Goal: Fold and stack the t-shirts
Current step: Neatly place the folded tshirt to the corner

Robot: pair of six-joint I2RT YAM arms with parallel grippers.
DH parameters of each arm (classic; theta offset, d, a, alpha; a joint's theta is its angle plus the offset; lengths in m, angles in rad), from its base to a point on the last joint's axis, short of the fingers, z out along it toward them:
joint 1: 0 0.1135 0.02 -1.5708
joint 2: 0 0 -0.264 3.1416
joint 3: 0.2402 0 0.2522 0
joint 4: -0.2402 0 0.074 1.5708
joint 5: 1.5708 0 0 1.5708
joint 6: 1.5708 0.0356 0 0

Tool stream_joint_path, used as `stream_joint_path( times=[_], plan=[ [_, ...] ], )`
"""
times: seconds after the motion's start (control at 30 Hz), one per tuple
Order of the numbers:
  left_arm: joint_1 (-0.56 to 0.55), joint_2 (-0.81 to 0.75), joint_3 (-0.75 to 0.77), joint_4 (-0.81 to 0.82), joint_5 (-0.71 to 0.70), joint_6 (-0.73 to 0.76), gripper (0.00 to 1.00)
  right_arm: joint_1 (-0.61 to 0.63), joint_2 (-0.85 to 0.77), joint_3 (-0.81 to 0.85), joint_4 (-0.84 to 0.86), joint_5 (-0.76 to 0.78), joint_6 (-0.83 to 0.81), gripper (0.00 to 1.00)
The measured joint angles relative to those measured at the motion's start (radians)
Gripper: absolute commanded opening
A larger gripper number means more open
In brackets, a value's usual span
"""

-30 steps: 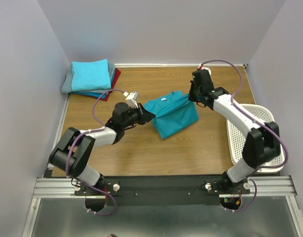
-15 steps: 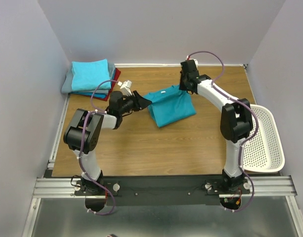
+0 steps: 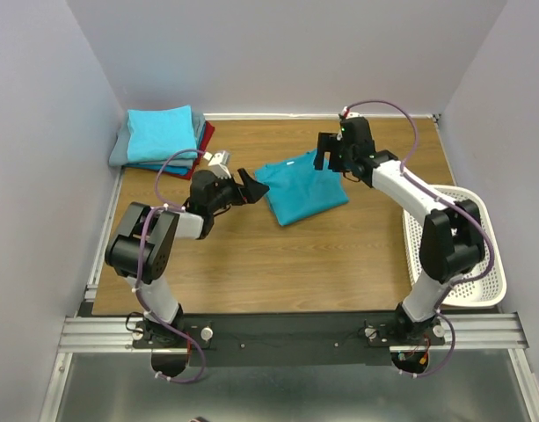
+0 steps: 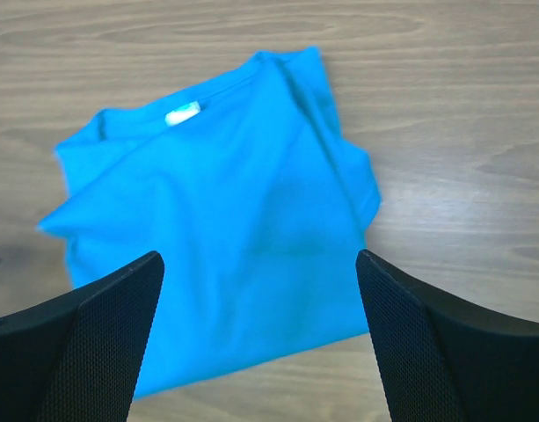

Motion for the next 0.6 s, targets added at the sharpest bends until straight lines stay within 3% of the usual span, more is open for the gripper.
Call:
stream_joint_path(
  times=[0.13, 0.37, 0.6],
  plan=[
    [-0.018, 0.002, -0.074, 0.056, 0.015, 0.003, 0.98, 0.0, -0.074, -0.109, 0.092, -0.118, 0.002, 0.95],
    [-0.037, 0.087, -0.099, 0.18, 0.064, -0.037, 0.98, 0.0, -0.008, -0.176, 0.157, -0.257, 0.002, 0.95],
    [-0.068, 0.165, -0.022, 0.105, 0.058, -0.056, 0.98, 0.0, 0.076, -0.176, 0.191, -0.303, 0.001, 0.95]
  ],
)
